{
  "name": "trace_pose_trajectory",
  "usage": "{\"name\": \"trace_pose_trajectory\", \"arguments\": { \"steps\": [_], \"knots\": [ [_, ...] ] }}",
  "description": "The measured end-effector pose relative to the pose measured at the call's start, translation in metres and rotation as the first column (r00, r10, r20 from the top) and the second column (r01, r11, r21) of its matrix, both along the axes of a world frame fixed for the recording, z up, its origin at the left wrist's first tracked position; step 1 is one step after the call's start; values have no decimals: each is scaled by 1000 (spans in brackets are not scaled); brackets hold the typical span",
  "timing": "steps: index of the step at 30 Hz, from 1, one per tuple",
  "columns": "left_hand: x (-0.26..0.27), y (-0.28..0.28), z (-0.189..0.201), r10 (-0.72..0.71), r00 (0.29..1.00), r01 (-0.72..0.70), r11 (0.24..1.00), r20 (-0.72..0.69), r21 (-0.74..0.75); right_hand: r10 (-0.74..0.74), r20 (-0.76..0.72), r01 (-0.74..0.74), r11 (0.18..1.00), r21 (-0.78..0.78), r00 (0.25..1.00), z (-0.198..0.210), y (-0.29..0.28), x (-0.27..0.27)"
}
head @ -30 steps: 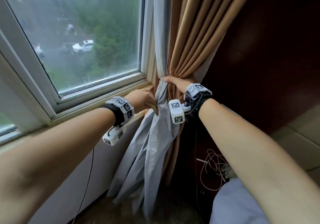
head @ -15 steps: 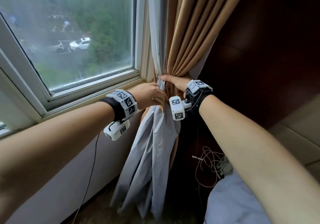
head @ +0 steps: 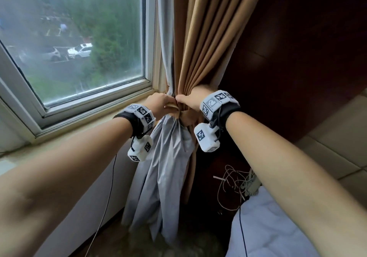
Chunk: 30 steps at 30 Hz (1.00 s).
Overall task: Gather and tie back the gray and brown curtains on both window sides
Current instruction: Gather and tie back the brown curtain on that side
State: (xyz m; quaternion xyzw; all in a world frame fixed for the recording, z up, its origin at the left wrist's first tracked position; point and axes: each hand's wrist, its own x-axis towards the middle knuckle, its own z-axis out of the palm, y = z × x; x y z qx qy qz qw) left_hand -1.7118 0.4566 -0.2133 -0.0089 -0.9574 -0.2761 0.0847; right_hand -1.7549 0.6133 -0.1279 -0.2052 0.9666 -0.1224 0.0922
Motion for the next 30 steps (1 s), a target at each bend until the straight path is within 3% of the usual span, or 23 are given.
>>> {"name": "trace_pose_trajectory", "arguments": {
  "steps": [5,8,13,16,18,22,26,30],
  "knots": [
    [1,-3,6,-3,1000,3,1000,19,-21,124,18,-124,992,1,992,-8,11,-5],
    [0,-2,6,0,999,1,999,32,-39,237,189,-235,971,-34,953,-11,11,5],
    [-1,-1,8,-32,999,33,999,25,-34,85,-158,-87,996,-3,984,-26,8,3],
    [-1,-4,9,-41,998,44,996,37,-73,159,-240,-156,987,32,957,-42,11,4],
    [-2,-5,8,-68,997,73,988,39,-133,218,-249,-207,976,71,944,-52,13,4],
    [3,-3,5,-142,990,142,972,15,-186,202,-272,-173,977,126,941,-60,13,-4],
    [8,5,7,-193,976,185,979,-97,-87,195,-202,-188,981,54,960,-48,15,-10],
    [6,15,8,-236,964,234,972,-122,-27,154,-147,-158,987,-13,977,-46,19,-11]
  ]
}}
